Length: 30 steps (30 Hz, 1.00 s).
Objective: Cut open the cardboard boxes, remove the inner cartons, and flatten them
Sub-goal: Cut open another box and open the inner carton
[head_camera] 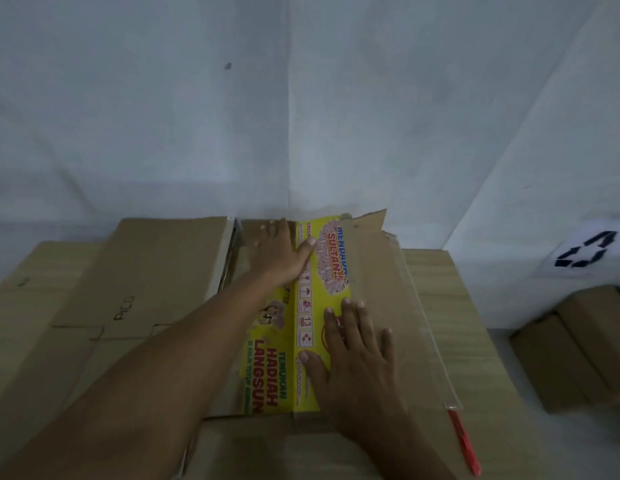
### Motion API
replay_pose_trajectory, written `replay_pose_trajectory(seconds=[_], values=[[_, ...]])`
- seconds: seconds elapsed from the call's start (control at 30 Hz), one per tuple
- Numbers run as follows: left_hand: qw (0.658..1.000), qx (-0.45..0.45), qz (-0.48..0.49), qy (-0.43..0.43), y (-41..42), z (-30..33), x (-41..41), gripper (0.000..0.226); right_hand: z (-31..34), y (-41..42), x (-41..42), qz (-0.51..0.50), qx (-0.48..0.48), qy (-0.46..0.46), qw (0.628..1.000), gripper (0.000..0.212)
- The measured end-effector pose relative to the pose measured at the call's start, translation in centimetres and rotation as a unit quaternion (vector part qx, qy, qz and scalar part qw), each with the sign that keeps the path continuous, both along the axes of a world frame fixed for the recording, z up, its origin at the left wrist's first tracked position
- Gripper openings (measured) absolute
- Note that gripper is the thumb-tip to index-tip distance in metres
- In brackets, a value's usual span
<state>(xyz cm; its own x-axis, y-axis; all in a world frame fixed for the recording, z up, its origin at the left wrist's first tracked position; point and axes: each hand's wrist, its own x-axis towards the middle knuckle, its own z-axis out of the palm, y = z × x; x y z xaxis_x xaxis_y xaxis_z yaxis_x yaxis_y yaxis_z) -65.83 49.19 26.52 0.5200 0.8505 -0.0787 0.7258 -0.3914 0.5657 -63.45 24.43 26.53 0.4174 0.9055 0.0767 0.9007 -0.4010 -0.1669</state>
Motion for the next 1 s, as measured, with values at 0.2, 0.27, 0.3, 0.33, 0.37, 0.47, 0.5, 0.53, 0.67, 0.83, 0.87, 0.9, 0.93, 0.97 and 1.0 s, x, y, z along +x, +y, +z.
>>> replay_pose_trajectory(seconds=[0.2,0.27,0.3,0.33,0.37,0.47,0.5,0.53,0.67,0.83,0.87,0.9,0.93,0.97,1.0], values=[[0.995,-0.065,-0.047,-0.053,3.3,0.8,1.9,0.080,-0.3,0.1,0.3,-0.003,0.002,0.022,1.000,0.074],[0.993,-0.075,-0.065,-0.067,3.4,1.1,1.9,0.070,-0.4,0.2,0.5,0.003,-0.005,0.045,0.999,0.079],[0.993,-0.072,-0.066,-0.070,3.3,1.2,1.7,0.071,-0.5,0.2,0.5,0.002,-0.002,0.046,0.999,0.080],[0.993,-0.068,-0.064,-0.066,3.2,1.2,1.3,0.074,-0.3,0.2,0.5,0.000,0.007,0.040,0.999,0.080],[0.995,-0.064,-0.058,-0.056,2.8,1.4,0.6,0.079,-0.3,0.1,0.4,0.000,0.013,0.038,0.999,0.080],[0.997,-0.049,-0.043,-0.034,-0.7,2.2,-2.4,0.083,-0.2,0.0,0.5,0.011,0.013,0.063,0.998,0.081],[0.997,-0.046,-0.050,-0.038,-2.7,2.7,-3.8,0.079,-0.1,-0.1,0.7,0.015,0.022,0.068,0.997,0.080],[0.996,-0.038,-0.063,-0.050,-5.1,3.4,-5.2,0.072,0.1,-0.1,0.9,0.017,0.030,0.075,0.997,0.078],[0.985,0.069,-0.126,-0.096,-15.1,3.7,-10.6,0.042,0.5,0.1,2.0,0.035,0.051,0.118,0.991,0.073],[0.975,0.208,-0.084,0.001,-21.9,-0.6,-12.3,0.068,0.9,0.5,3.3,0.029,0.152,0.209,0.966,0.059],[0.974,0.218,-0.066,0.008,-22.3,-1.1,-11.9,0.071,1.1,0.4,3.5,0.030,0.194,0.213,0.957,0.057],[0.972,0.230,-0.043,0.003,-22.3,-1.6,-11.5,0.073,1.3,0.2,3.7,0.031,0.228,0.204,0.952,0.057],[0.971,0.239,-0.017,-0.006,-22.0,-1.9,-11.1,0.073,1.6,-0.3,3.8,0.028,0.247,0.185,0.951,0.058],[0.970,0.242,0.009,-0.016,-21.6,-2.1,-10.7,0.074,1.9,-1.0,4.1,0.024,0.254,0.155,0.954,0.059],[0.970,0.240,0.031,-0.020,-21.2,-2.1,-10.3,0.075,2.4,-1.8,4.3,0.018,0.249,0.115,0.961,0.059]])
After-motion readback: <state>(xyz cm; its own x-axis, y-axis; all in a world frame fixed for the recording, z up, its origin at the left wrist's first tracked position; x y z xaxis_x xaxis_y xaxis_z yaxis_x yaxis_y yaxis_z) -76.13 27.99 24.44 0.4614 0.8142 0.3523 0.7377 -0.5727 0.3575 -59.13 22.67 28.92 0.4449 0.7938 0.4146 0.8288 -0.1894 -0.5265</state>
